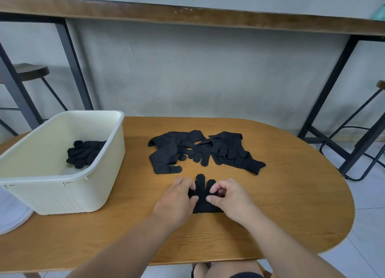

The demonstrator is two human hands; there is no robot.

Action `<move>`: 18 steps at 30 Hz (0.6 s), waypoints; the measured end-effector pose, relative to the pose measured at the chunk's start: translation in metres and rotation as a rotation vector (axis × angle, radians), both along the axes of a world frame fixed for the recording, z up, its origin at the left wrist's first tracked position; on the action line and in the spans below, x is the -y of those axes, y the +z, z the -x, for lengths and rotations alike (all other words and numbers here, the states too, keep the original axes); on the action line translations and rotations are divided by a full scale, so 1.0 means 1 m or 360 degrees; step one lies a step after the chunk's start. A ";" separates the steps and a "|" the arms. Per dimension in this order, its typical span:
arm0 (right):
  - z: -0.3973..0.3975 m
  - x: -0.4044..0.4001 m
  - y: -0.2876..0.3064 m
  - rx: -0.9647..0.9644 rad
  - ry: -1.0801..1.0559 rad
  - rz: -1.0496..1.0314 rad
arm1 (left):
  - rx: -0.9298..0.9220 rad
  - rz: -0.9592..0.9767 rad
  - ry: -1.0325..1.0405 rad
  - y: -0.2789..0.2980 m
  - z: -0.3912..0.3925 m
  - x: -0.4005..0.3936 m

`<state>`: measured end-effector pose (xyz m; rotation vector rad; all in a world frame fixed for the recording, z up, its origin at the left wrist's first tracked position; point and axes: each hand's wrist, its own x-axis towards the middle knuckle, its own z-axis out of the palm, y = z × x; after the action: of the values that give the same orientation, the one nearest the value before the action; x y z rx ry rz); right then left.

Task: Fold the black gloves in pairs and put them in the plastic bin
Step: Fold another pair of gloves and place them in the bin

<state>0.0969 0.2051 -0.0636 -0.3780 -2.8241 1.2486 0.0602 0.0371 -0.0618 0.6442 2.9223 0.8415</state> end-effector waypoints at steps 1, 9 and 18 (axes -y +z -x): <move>-0.001 0.001 -0.001 -0.0063 0.0038 -0.0071 | -0.0037 0.0003 -0.0031 0.001 -0.001 0.000; -0.022 0.001 0.011 -0.0332 0.0538 -0.0751 | -0.0432 0.0197 -0.0363 0.001 -0.008 0.013; -0.018 0.003 0.029 -0.0131 0.0622 -0.0691 | -0.0170 0.0055 -0.0282 0.013 -0.011 0.023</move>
<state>0.1154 0.2018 -0.0349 0.2453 -3.0692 0.6213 0.0713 0.0145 -0.0488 0.9565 2.9084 0.7587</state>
